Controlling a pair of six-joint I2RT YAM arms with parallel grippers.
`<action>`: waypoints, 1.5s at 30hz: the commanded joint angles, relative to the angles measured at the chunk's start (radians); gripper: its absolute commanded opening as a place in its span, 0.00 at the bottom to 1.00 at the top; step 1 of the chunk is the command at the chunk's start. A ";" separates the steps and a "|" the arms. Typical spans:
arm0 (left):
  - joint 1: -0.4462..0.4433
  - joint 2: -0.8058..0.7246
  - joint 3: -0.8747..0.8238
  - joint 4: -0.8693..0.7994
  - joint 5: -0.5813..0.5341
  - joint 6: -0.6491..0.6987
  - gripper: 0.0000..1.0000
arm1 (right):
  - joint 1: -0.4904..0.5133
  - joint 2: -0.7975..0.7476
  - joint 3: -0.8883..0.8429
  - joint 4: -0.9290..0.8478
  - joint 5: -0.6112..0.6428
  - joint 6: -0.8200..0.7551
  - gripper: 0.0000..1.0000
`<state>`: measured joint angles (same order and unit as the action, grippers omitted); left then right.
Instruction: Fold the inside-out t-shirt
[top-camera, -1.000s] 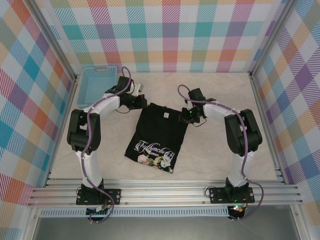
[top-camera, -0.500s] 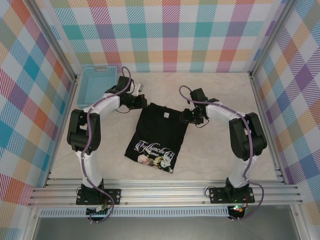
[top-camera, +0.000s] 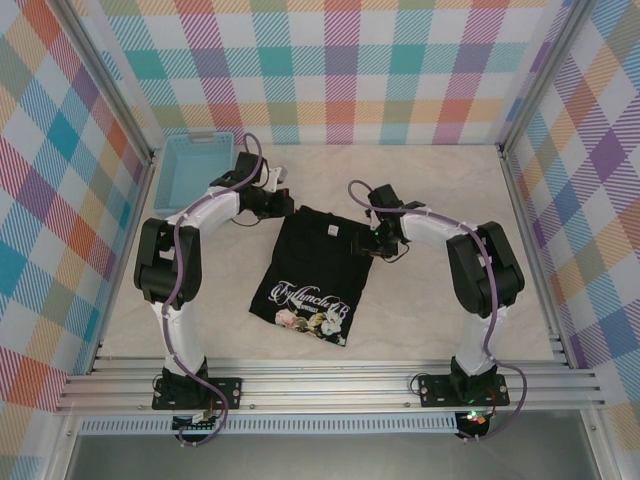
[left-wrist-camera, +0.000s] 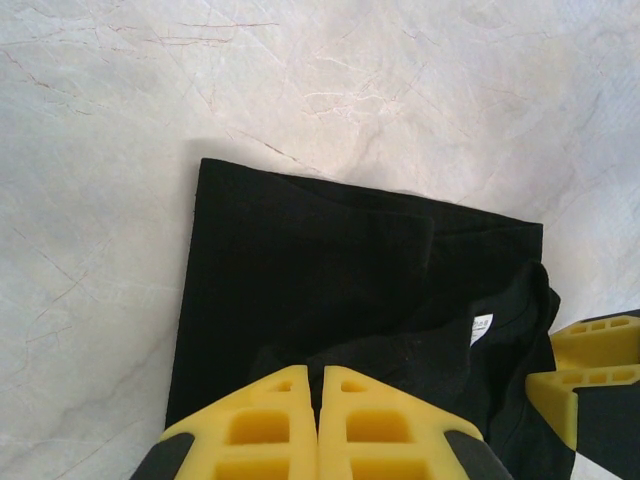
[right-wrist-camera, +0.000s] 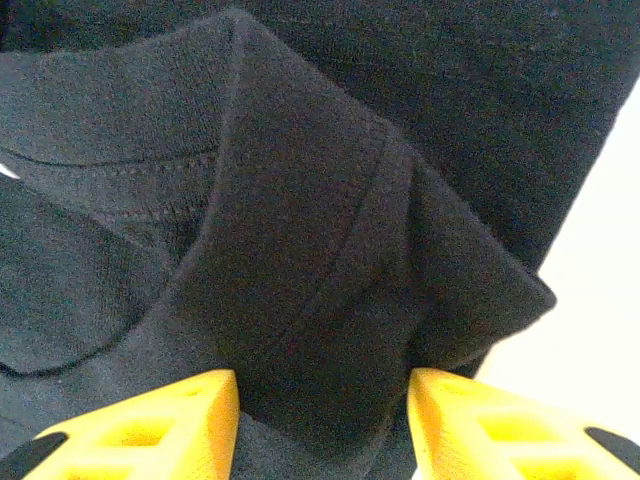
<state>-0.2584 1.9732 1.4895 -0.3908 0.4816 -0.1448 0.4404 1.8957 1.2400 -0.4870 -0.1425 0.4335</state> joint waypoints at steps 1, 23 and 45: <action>0.006 0.003 0.029 0.002 0.015 -0.001 0.00 | 0.006 0.014 0.041 0.019 -0.020 0.009 0.43; 0.005 0.026 0.159 -0.029 0.049 -0.008 0.00 | 0.008 -0.178 -0.043 0.082 0.121 -0.019 0.00; -0.019 0.192 0.452 -0.046 0.159 -0.048 0.00 | -0.004 -0.252 -0.037 0.092 0.190 -0.050 0.00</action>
<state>-0.2661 2.1170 1.8767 -0.4431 0.6289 -0.1741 0.4400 1.6428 1.2037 -0.4015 0.0090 0.4026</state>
